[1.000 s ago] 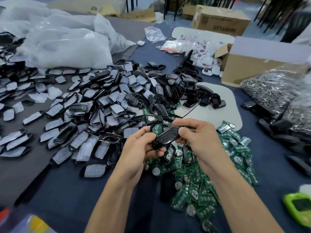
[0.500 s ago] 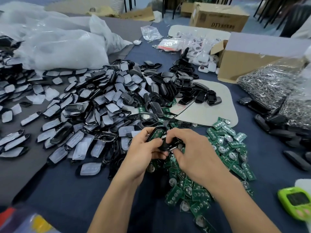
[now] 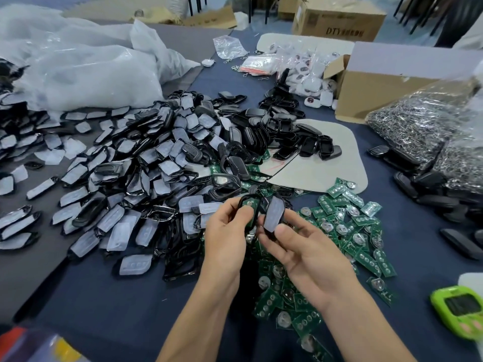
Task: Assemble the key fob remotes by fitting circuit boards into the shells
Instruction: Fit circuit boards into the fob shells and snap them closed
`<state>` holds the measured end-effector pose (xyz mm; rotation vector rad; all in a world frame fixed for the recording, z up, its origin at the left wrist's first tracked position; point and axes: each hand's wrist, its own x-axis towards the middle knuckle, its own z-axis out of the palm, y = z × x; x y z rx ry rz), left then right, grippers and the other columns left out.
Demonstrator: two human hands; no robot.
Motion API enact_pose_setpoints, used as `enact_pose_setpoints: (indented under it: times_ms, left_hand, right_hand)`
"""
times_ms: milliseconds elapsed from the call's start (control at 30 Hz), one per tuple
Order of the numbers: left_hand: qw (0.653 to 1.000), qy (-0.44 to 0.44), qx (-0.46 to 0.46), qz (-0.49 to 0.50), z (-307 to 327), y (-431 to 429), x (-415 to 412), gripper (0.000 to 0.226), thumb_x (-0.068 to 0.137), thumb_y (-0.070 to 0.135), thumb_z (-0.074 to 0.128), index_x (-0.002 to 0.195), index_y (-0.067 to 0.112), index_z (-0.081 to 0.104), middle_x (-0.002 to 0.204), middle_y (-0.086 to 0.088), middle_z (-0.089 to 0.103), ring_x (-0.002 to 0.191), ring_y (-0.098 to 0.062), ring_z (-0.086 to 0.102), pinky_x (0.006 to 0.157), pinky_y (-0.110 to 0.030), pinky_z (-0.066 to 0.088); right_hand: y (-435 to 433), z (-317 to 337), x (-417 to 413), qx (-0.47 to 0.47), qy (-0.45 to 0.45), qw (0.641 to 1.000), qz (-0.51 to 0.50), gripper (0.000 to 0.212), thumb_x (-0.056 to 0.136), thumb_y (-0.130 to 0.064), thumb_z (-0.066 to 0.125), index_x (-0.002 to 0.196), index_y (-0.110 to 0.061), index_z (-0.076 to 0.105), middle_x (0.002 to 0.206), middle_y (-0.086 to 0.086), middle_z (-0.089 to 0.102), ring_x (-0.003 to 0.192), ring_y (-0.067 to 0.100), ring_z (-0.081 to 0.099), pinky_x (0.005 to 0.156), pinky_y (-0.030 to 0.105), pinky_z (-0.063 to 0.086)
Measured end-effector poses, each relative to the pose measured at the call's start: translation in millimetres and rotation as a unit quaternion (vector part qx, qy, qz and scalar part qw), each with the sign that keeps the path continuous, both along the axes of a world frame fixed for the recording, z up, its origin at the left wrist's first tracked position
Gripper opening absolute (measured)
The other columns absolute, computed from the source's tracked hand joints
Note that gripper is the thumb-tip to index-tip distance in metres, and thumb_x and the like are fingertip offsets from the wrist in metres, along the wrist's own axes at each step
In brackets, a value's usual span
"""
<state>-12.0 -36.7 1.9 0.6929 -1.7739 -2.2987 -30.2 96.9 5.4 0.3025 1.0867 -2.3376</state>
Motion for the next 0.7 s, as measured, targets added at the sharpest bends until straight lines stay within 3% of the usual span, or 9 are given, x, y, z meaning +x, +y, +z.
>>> enact_pose_setpoints:
  times_ms: [100,167,233,300,400,500,600,700]
  left_hand:
    - [0.999,-0.009,0.026,0.027,-1,4,0,0.021,0.1,0.007,0.063,0.088,0.014,0.079,0.1,-0.017,0.078,0.089,-0.019,0.068,0.091,-0.038,0.054]
    - [0.999,-0.017,0.009,0.04,-2,2,0,0.018,0.097,0.007,0.067,0.09,0.015,0.081,0.098,-0.01,0.08,0.09,-0.015,0.072,0.087,-0.03,0.057]
    - [0.998,-0.024,-0.023,0.046,0,0,1,0.019,0.093,0.007,0.073,0.087,0.022,0.084,0.092,-0.001,0.082,0.087,-0.009,0.074,0.077,-0.02,0.056]
    - [0.995,-0.027,-0.077,0.055,1,-4,1,0.024,0.088,0.009,0.078,0.082,0.032,0.084,0.086,0.006,0.081,0.081,-0.005,0.075,0.072,-0.019,0.056]
    - [0.982,-0.028,-0.183,0.047,5,-8,0,0.024,0.082,0.017,0.085,0.078,0.041,0.082,0.078,0.015,0.079,0.077,-0.004,0.076,0.076,-0.026,0.06]
    - [0.947,-0.042,-0.317,0.032,12,-5,3,0.033,0.08,0.029,0.085,0.074,0.059,0.074,0.07,0.034,0.071,0.07,0.013,0.068,0.065,-0.006,0.05]
    - [0.932,-0.052,-0.358,0.035,15,-1,5,0.016,0.079,0.036,0.085,0.092,0.044,0.081,0.077,0.036,0.072,0.076,0.015,0.068,0.078,-0.019,0.059]
    - [0.938,-0.049,-0.344,0.015,18,3,8,0.015,0.08,0.035,0.083,0.086,0.048,0.079,0.077,0.035,0.072,0.076,0.013,0.069,0.079,-0.028,0.061]
  right_hand:
    - [2,-3,-4,-0.077,-0.068,0.994,-0.029,0.046,0.075,0.007,0.069,0.121,0.006,0.065,0.117,0.03,0.072,0.094,0.035,0.077,0.072,0.035,0.064]
    - [5,-3,-5,-0.093,-0.088,0.991,-0.038,0.049,0.076,0.007,0.068,0.124,0.006,0.06,0.117,0.031,0.072,0.093,0.038,0.077,0.07,0.036,0.065]
    - [8,-3,-6,-0.076,-0.082,0.993,-0.025,0.047,0.073,0.003,0.072,0.119,0.005,0.066,0.117,0.029,0.073,0.093,0.036,0.077,0.071,0.036,0.065]
    - [10,-4,-7,-0.035,-0.058,0.998,-0.001,0.04,0.068,-0.003,0.077,0.108,-0.001,0.079,0.117,0.023,0.075,0.094,0.03,0.077,0.077,0.034,0.064]
    - [9,-6,-7,0.015,-0.023,1.0,0.005,0.032,0.065,-0.003,0.078,0.095,-0.011,0.084,0.108,0.014,0.079,0.089,0.021,0.077,0.08,0.03,0.064]
    - [5,-6,-5,0.052,0.003,0.999,-0.006,0.041,0.065,0.001,0.077,0.105,-0.006,0.079,0.102,0.01,0.079,0.087,0.017,0.076,0.076,0.028,0.064]
    - [2,-3,-4,0.093,0.036,0.995,-0.011,0.034,0.078,0.012,0.072,0.104,-0.009,0.076,0.098,0.008,0.08,0.086,0.014,0.075,0.074,0.025,0.063]
    - [0,0,-2,0.11,0.053,0.992,-0.015,0.036,0.085,0.019,0.066,0.089,-0.013,0.082,0.097,0.01,0.08,0.085,0.016,0.077,0.071,0.025,0.063]
